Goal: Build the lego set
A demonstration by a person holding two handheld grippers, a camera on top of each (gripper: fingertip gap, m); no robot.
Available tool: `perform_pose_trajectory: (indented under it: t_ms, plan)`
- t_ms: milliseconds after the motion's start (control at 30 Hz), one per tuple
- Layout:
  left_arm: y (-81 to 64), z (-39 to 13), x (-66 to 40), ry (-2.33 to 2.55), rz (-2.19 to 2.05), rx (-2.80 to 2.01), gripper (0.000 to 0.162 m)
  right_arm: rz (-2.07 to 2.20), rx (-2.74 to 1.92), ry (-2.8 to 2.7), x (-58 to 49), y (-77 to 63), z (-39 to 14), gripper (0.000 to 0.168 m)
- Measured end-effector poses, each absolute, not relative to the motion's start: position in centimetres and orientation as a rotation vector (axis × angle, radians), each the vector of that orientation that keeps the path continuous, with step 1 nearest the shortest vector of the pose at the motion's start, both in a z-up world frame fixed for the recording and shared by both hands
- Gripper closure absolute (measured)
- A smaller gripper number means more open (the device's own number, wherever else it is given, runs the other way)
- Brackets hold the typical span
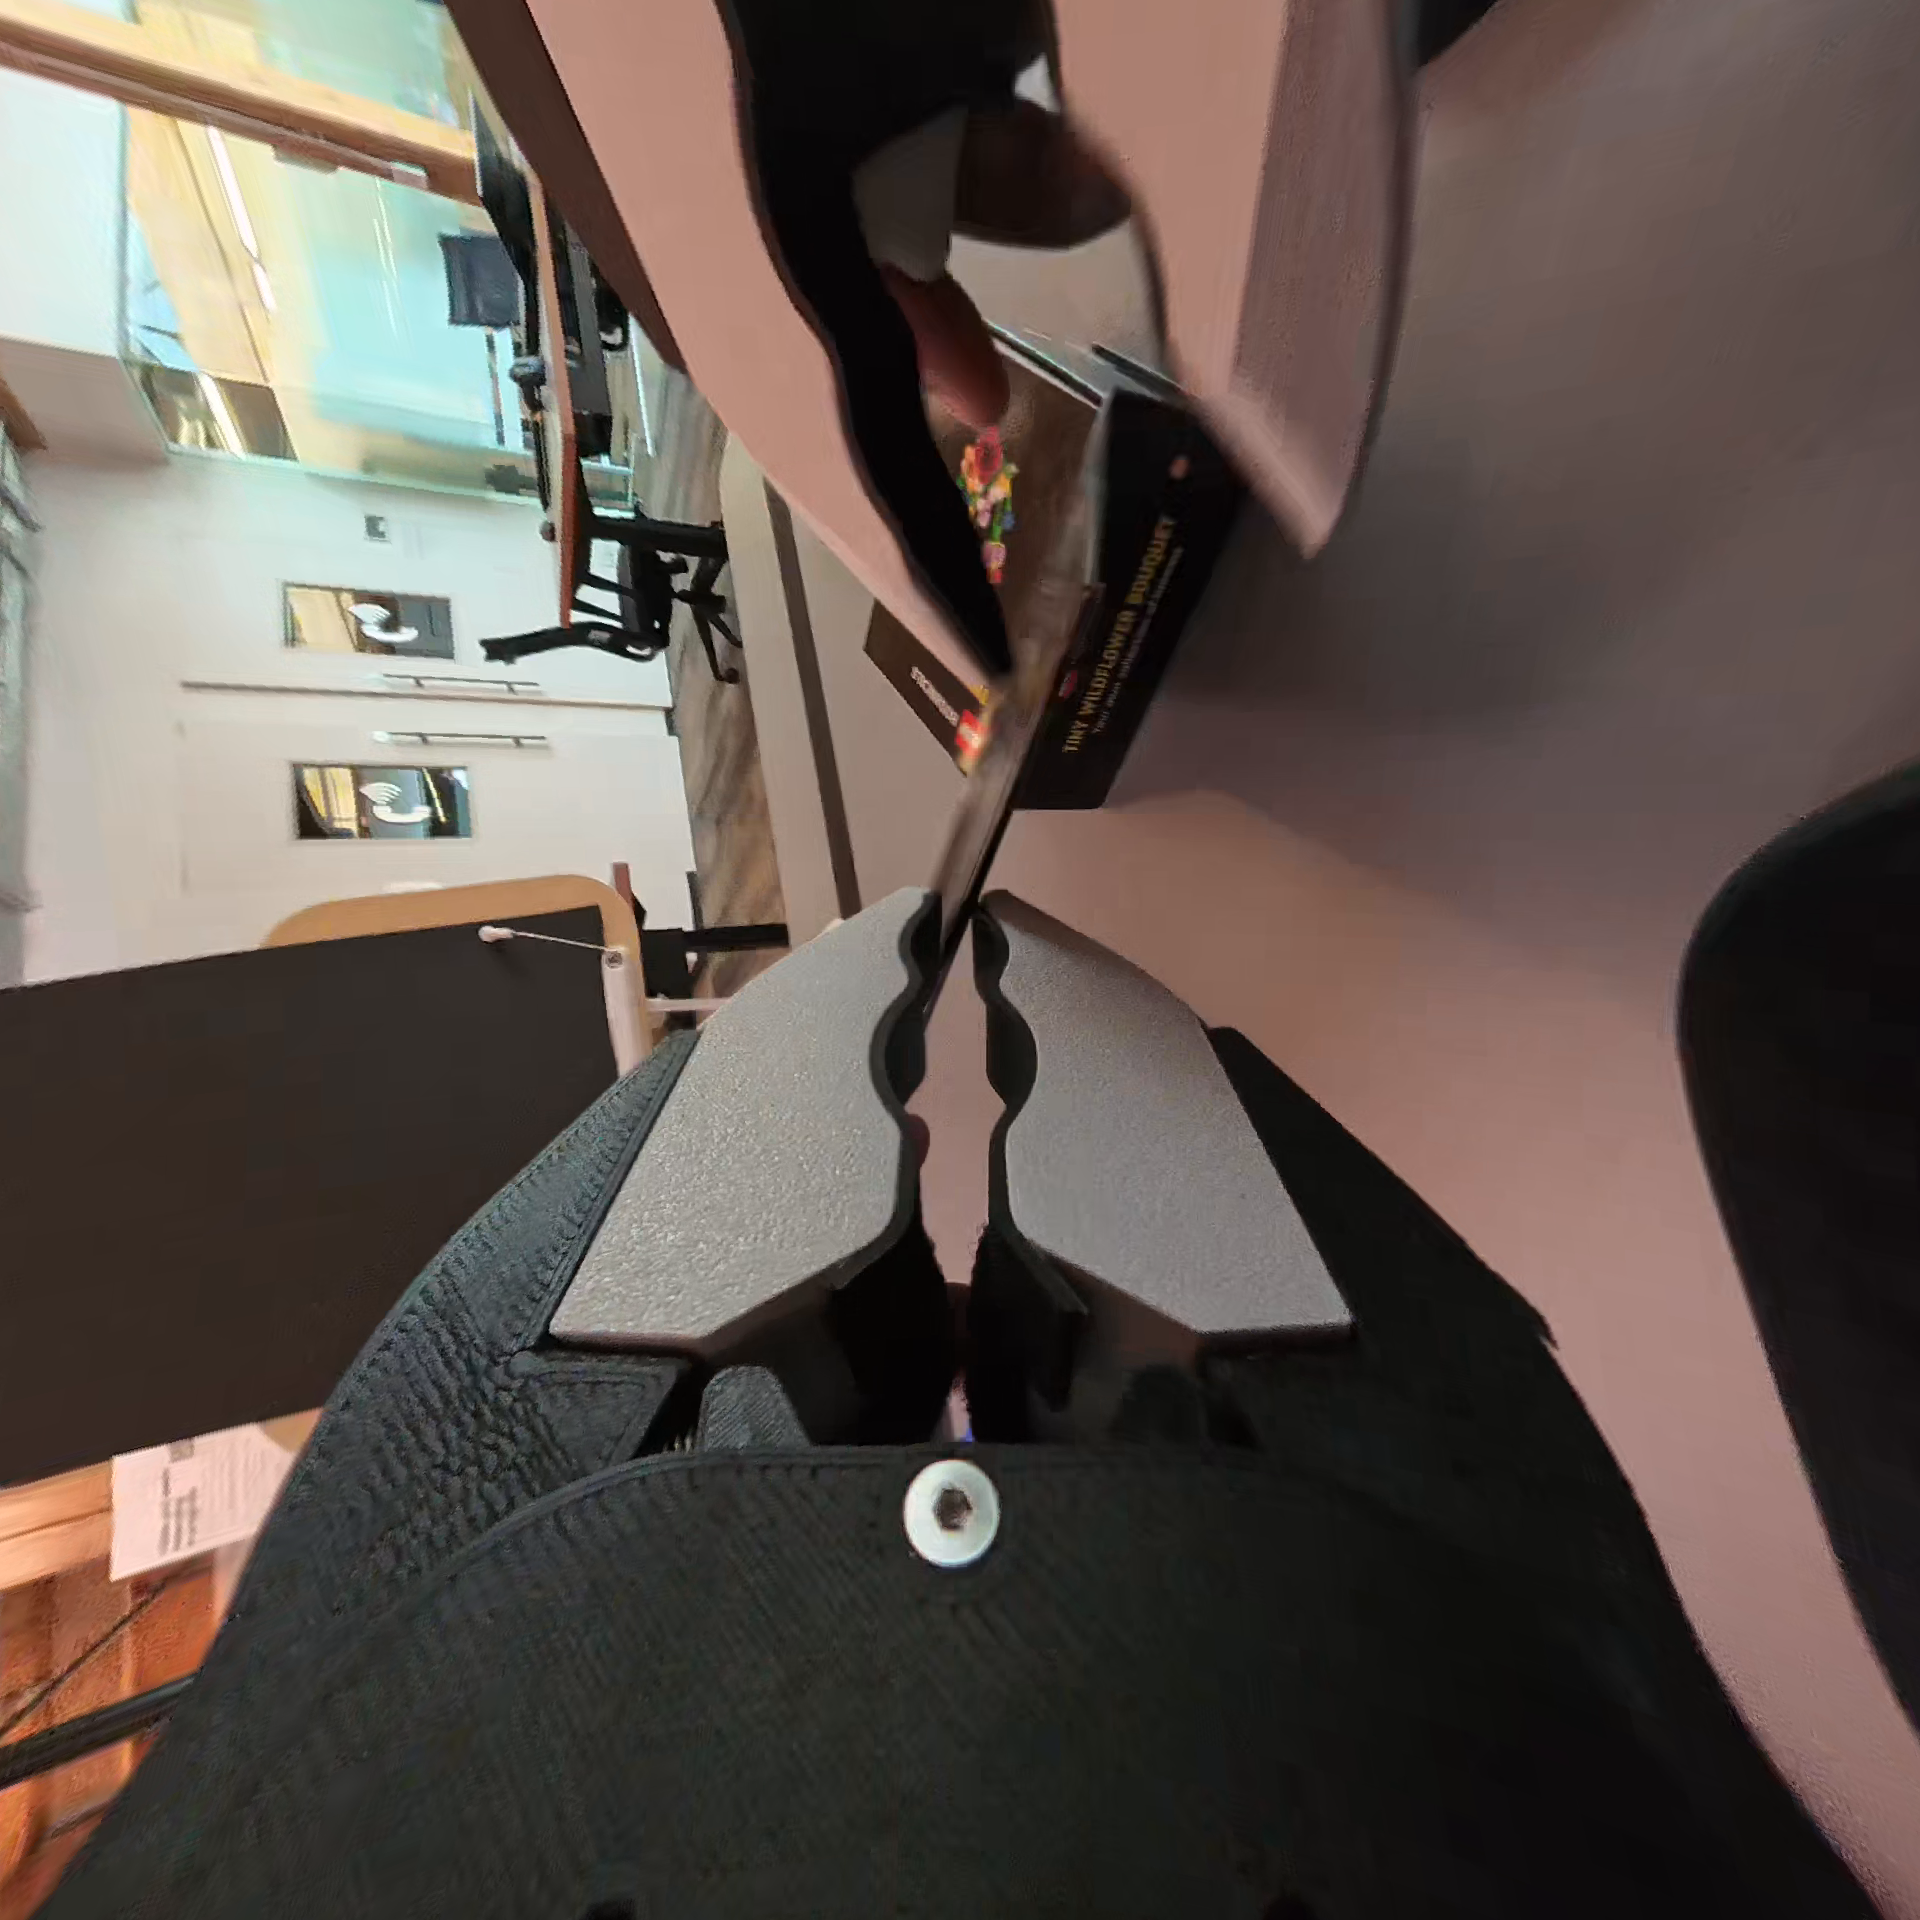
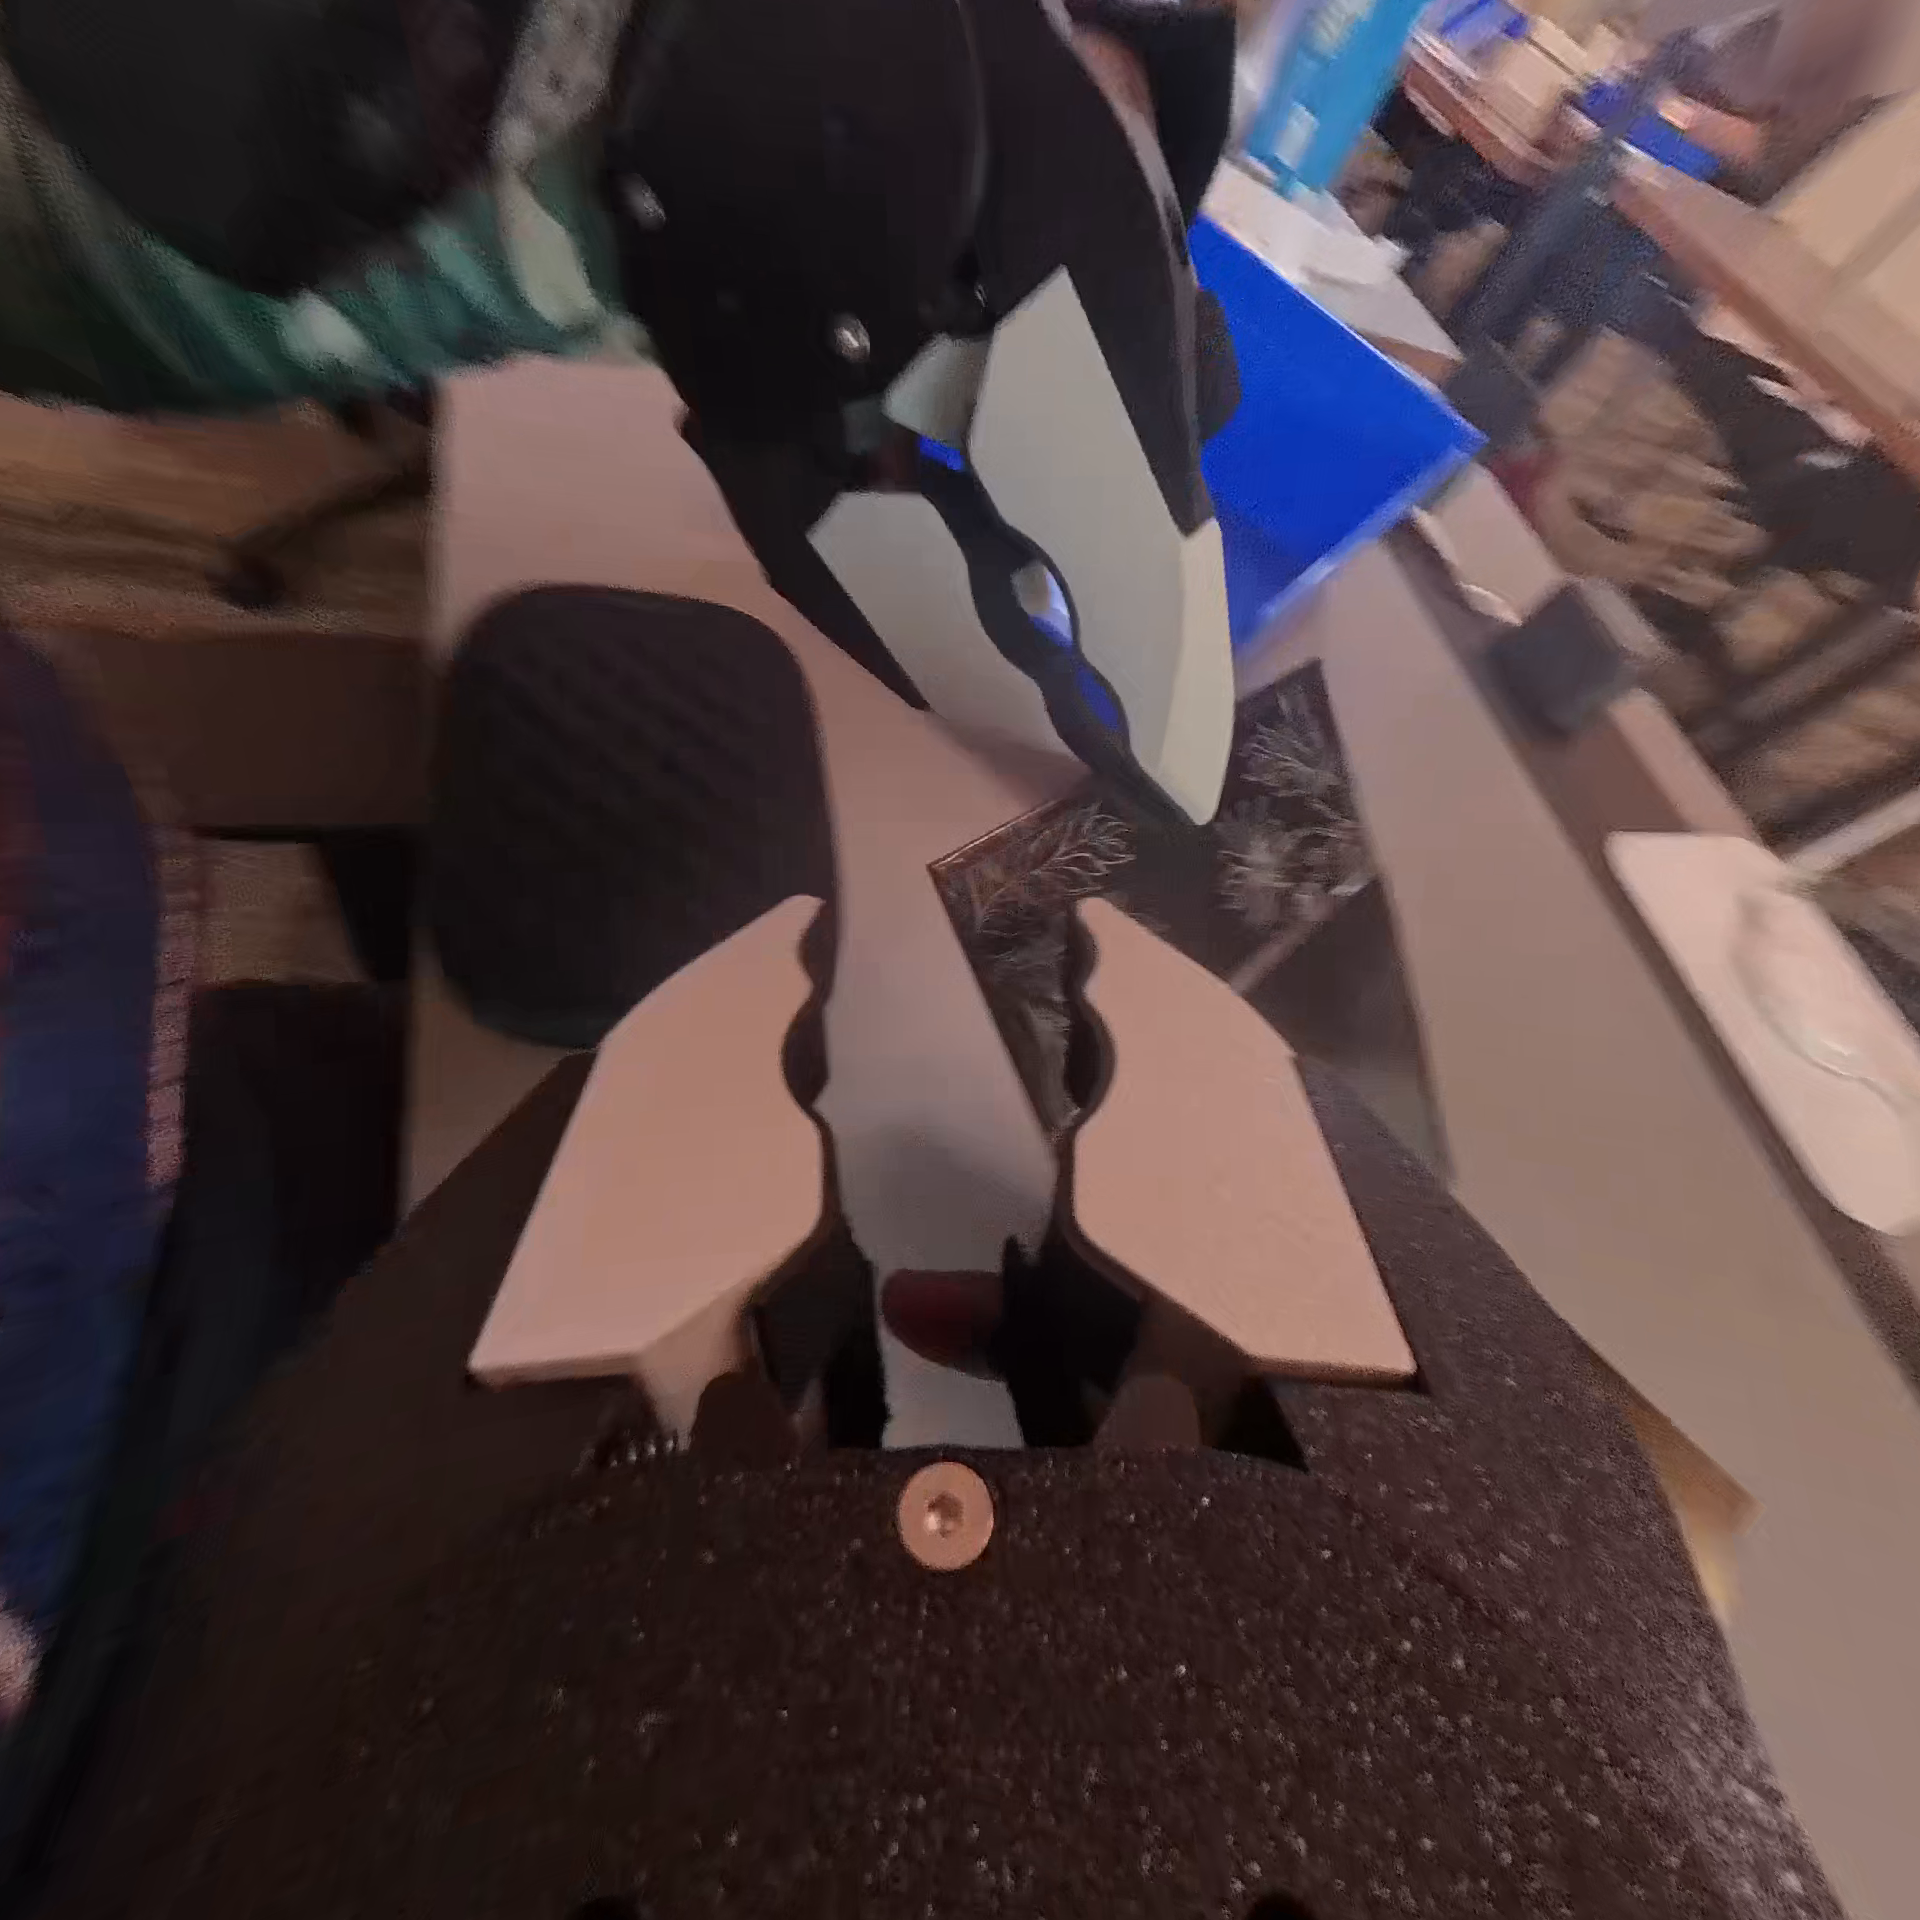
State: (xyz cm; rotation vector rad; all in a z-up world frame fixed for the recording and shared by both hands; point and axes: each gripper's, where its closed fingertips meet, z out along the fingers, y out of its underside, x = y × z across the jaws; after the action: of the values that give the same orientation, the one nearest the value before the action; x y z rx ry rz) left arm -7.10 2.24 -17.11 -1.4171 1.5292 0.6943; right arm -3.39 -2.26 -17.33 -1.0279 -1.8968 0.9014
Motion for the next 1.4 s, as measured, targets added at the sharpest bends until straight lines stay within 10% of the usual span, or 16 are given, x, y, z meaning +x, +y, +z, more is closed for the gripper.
perform_pose_trajectory:
  t_ms: [200,633,933,1400]
  plan:
    - [1.4,-19.6,-7.9,1.443,0.675,-1.48,0.155,1.12,-1.299,-1.526,0.1,6.4,-16.1,0.093]
    - [1.0,-26.6,-8.5,1.43,0.59,-1.721,0.146,0.757,-1.913,-1.181,3.2,19.6,-24.8,0.133]
    - [1.8,-27.8,-8.5,1.345,0.498,-1.835,0.144,0.901,-1.773,-1.093,2.9,18.8,-19.8,0.164]
    - [1.5,-28.5,-8.4,1.282,0.467,-1.849,0.142,1.156,-1.51,-0.609,10.4,22.6,-7.7,0.168]
